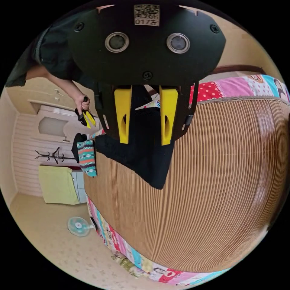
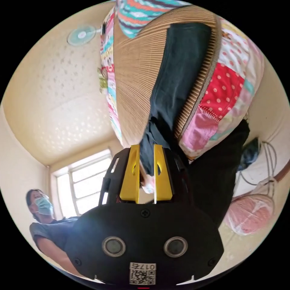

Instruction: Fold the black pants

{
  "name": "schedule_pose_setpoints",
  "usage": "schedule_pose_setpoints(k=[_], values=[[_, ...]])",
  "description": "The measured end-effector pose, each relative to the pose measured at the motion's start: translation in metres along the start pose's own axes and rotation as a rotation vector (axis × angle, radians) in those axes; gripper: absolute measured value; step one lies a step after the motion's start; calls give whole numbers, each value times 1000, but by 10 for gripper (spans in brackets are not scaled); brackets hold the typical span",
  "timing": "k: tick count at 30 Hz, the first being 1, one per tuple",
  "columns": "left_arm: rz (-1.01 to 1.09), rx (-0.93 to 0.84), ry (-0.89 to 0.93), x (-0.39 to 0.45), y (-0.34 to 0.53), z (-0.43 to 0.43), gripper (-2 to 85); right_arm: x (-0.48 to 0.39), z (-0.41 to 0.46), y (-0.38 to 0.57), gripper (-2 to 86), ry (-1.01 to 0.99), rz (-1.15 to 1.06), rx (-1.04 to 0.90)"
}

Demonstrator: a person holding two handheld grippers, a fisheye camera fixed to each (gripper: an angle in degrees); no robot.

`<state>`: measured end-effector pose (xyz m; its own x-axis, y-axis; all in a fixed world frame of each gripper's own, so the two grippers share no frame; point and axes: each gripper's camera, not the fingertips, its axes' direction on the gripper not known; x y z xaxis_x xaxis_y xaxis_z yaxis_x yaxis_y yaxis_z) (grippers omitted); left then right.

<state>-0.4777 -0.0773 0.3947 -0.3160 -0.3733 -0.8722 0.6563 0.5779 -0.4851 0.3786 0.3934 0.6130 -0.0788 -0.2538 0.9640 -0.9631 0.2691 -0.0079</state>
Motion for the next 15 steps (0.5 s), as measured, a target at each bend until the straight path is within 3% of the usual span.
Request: schedule_pose_setpoints(k=[4,7,10,12,15], values=[[-39,-70,-95,-10,-10,20,152,-26,52,-30,152,332,-116,-155],[-83,-202,-103,-19,-19,48,141,-25,100,-52,167,464,-173,-318],[-98,-253,-89,-22,-22,63,128,-9,139,-67,171,535,-165,-447],[-91,-272,-81,-22,-29,65,125,-7,145,-75,160,556,-135,-434],[-55,-304,-77,-23,-38,67,119,-3,152,-88,93,589,-67,-471]])
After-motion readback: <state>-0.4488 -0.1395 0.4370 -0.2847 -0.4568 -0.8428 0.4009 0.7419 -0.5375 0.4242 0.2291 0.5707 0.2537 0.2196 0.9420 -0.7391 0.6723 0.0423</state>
